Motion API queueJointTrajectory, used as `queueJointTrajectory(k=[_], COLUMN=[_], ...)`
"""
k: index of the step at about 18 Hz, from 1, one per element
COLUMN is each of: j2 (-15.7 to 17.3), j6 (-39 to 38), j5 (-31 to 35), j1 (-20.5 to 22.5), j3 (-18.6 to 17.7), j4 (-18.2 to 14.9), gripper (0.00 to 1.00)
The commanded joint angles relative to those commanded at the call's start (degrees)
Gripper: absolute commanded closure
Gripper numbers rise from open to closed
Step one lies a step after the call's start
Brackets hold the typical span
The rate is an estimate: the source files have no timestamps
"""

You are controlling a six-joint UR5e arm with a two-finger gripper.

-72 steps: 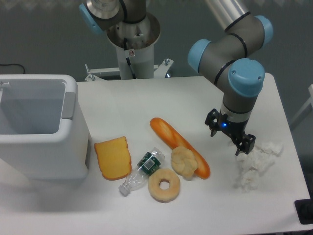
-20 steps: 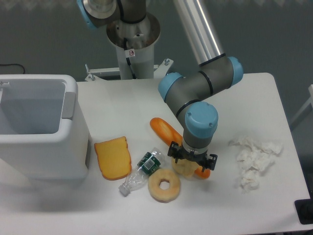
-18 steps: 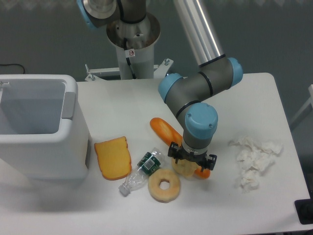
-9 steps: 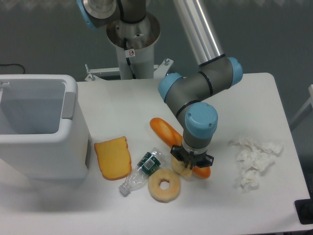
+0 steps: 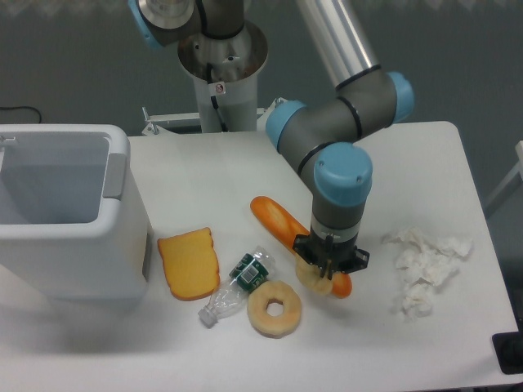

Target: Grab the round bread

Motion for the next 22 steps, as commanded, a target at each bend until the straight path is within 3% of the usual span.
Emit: queueJointTrajectory(k=[3, 10, 12, 18, 22], j2=[1.6, 3.5, 3.5, 3.5, 3.6], j6=[3.8, 14.1, 17.2, 20.7, 21.1], j5=[0.0, 1.3, 1.8, 1.9, 2.1], j1=[1.5, 4.2, 4.5, 5.0, 4.9], j3=[0.8, 9.5, 12.1, 15.8, 16.0], j4=[-1.3, -21.3, -25.2, -28.0, -28.2], gripper=[1.00, 1.00, 1.00, 1.00, 1.00])
